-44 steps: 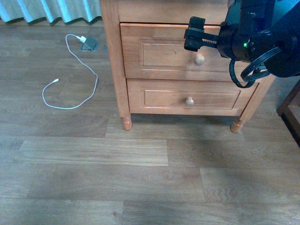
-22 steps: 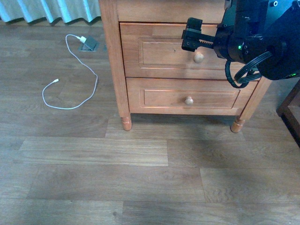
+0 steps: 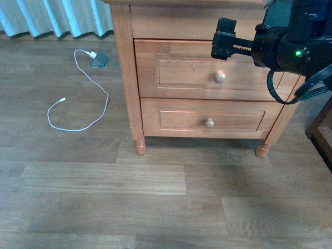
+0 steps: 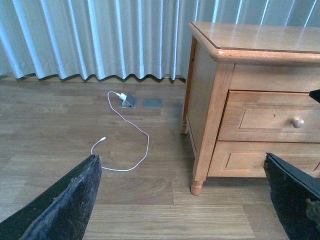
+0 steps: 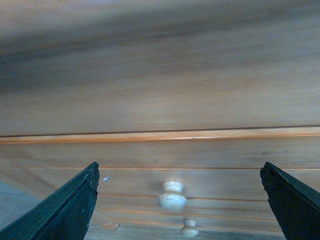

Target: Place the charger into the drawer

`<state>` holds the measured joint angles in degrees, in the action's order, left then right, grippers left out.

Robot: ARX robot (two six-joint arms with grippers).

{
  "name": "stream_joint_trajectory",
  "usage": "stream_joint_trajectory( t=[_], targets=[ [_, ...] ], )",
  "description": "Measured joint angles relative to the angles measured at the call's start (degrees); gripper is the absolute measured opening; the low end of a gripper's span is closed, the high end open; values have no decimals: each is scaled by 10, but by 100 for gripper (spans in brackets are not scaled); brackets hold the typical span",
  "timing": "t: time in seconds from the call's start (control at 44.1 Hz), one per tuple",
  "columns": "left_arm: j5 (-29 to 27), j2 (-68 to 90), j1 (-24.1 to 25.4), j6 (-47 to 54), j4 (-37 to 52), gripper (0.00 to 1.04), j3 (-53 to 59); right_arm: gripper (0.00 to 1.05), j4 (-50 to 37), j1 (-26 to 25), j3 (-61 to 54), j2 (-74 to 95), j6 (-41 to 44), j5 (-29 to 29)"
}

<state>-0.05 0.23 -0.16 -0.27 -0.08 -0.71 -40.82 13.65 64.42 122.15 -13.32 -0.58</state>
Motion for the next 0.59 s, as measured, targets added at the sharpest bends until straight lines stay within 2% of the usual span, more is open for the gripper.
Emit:
stream_joint_trajectory(
  t=[0.25, 0.59],
  targets=[
    [0, 0, 0, 0, 0, 99, 0, 96, 51, 4, -96, -133, 13, 44],
    [0, 0, 0, 0, 0, 99, 0, 96, 135, -6, -231, -363, 6, 57]
  ],
)
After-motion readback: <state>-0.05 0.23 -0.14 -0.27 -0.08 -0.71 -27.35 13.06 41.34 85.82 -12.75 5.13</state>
